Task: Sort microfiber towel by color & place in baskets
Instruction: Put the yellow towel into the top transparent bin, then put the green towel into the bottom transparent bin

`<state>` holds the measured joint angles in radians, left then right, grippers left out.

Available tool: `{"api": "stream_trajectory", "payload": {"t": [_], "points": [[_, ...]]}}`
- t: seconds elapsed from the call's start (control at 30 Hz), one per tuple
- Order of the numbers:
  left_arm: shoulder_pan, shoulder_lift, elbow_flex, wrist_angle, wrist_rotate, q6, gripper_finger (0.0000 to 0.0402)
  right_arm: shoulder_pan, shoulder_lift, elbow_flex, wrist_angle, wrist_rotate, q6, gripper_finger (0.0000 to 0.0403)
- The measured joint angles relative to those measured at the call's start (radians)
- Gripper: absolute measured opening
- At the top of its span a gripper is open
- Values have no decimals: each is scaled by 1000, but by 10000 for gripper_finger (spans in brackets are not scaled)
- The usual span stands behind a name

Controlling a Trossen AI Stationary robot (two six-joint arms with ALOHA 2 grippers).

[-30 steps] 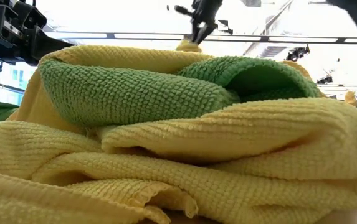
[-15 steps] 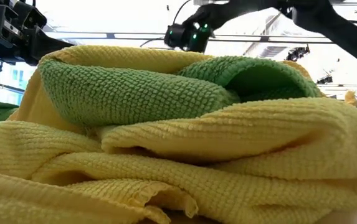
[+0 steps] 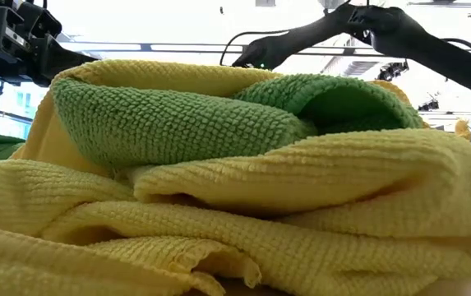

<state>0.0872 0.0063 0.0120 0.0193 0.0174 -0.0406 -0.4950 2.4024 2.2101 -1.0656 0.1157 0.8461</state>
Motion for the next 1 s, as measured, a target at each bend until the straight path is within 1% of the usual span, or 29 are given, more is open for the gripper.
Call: {"api": "stream_trajectory", "payload": {"t": [0.23,0.37,0.53,0.67,0.73,0.83,0.87,0.93,1.0], "points": [[0,0,0,0,0,0,0,-5,0,0,2,-11,-16,108],[0,0,0,0,0,0,0,-4,-1,4,0,-13,-17,134],[0,0,0,0,0,0,0,3,-5,71,-34,-12,-21,140],[0,0,0,0,0,0,0,20,-8,148,-91,24,-62,141],[0,0,0,0,0,0,0,35,-52,114,-80,39,-92,141],[0,0,0,0,0,0,0,73,-102,93,-133,120,-114,140],[0,0,0,0,0,0,0,91,-115,92,-161,167,-115,140],[0,0,0,0,0,0,0,123,-141,91,-185,222,-122,137],[0,0,0,0,0,0,0,155,-171,91,-185,233,-141,134]]}}
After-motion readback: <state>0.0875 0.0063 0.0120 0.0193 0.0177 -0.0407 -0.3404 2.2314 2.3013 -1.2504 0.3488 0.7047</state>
